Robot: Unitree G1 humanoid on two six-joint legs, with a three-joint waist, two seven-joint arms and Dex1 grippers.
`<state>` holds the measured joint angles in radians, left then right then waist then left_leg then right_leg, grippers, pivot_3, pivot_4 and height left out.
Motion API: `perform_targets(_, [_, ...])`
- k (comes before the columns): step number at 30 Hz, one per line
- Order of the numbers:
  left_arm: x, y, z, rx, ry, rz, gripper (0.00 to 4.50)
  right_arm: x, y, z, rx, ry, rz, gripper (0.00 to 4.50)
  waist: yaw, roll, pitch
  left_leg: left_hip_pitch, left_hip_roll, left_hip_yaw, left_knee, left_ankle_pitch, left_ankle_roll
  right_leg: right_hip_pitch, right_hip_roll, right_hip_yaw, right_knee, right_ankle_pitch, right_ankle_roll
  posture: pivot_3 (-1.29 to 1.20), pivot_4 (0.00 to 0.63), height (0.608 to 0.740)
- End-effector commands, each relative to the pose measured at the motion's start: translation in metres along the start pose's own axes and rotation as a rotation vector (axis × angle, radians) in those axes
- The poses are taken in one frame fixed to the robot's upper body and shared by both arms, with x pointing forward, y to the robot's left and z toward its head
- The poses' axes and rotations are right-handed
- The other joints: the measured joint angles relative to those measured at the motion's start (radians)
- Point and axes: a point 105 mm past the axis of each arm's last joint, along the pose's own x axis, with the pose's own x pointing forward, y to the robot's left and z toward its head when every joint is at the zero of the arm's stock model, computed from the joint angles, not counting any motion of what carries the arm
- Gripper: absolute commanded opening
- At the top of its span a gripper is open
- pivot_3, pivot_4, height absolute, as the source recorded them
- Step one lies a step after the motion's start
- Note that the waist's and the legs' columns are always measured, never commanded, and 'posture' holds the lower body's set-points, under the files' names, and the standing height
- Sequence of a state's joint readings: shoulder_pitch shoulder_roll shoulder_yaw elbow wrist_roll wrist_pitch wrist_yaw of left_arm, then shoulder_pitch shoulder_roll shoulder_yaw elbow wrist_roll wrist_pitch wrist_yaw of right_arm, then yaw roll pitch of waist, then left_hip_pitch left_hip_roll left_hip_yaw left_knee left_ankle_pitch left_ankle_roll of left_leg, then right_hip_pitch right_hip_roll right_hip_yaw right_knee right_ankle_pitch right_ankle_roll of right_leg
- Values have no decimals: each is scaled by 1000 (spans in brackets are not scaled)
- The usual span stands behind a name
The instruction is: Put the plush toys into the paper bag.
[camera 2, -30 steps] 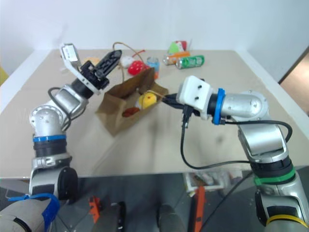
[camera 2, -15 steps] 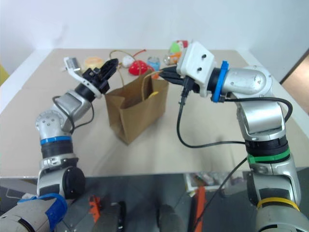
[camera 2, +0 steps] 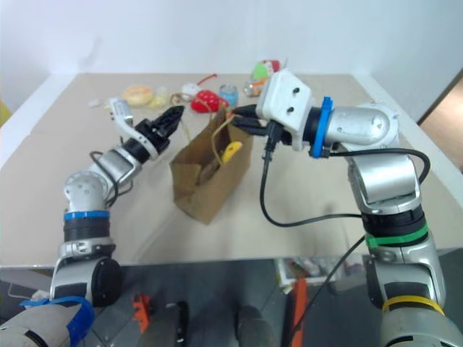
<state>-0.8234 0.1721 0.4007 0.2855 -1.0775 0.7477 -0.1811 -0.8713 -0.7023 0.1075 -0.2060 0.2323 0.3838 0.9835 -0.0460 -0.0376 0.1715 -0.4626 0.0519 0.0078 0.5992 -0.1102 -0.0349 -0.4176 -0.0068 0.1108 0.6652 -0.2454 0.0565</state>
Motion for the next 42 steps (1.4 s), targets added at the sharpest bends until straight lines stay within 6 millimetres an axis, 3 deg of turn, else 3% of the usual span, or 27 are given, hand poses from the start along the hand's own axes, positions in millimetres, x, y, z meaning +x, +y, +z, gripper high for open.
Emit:
perform_targets(1, [1, -12, 31, -39, -137, -40, 4308, -4, -1, 4, -12, -9, -5, 2482, 1, 0, 0, 0, 0, 0, 0, 0, 0, 0, 0, 0, 0, 0, 0, 0, 150, 740])
perform_targets(2, [0, -14, 34, -57, -146, -53, 4500, -4, -1, 3, -8, -3, -3, 2905, 1, 0, 0, 0, 0, 0, 0, 0, 0, 0, 0, 0, 0, 0, 0, 0, 150, 740])
perform_targets(5, [-4, -25, 35, -78, -124, -115, 4500, -7, -1, -4, -1, 28, -9, 4379, 1, 0, 0, -1, 0, 0, 0, 0, 0, 0, 0, 0, 0, -1, 1, 0, 150, 740])
perform_targets(6, [-4, -27, 35, -81, -118, -124, 4500, -7, -1, -6, 2, 34, -10, 4454, 1, 0, 0, -1, 0, 0, 0, 0, 0, 0, 0, 0, 0, -1, 1, 0, 150, 740])
perform_targets(14, [-32, -71, 12, -77, 113, -404, 4500, -27, -17, -4, 3, 52, -37, 4454, -1, 0, 0, -1, 0, 0, 0, 0, 0, 0, 0, 0, 0, -1, 1, 0, 150, 740])
perform_targets(24, [-37, -69, 23, 51, 155, -384, 4500, -45, -25, -4, -6, 91, -64, 4454, -1, 0, 0, 0, 0, 0, 0, 0, 0, -1, 0, 0, 0, -3, -5, 0, 150, 740])
perform_targets(29, [-53, -62, 31, 221, 207, -365, 4500, -63, -23, -9, 55, 136, -59, 4454, -1, 0, 0, 0, 0, 0, -1, 0, -1, -1, 0, 0, 0, -5, -6, 0, 150, 740])
perform_targets(34, [-93, -62, 20, 436, 397, -445, 4500, -79, -2, -21, 262, 139, -12, 4454, -2, 0, 0, 0, 1, 1, -4, -2, -3, -2, -1, 0, 0, -7, -9, 0, 150, 740])
perform_targets(39, [-135, -47, 14, 576, 583, -468, 4500, -75, 26, -50, 418, 160, -19, 4454, -2, 0, 1, 0, 2, 2, -6, -3, -5, -4, -1, -2, 0, -10, -11, 0, 150, 740])
perform_targets(42, [-148, -31, 18, 618, 612, -406, 4500, -67, 45, -57, 473, 148, 2, 3627, -2, 0, 1, 0, 4, 2, -6, -3, -5, -5, -1, -3, 0, -10, -13, 0, 150, 740])
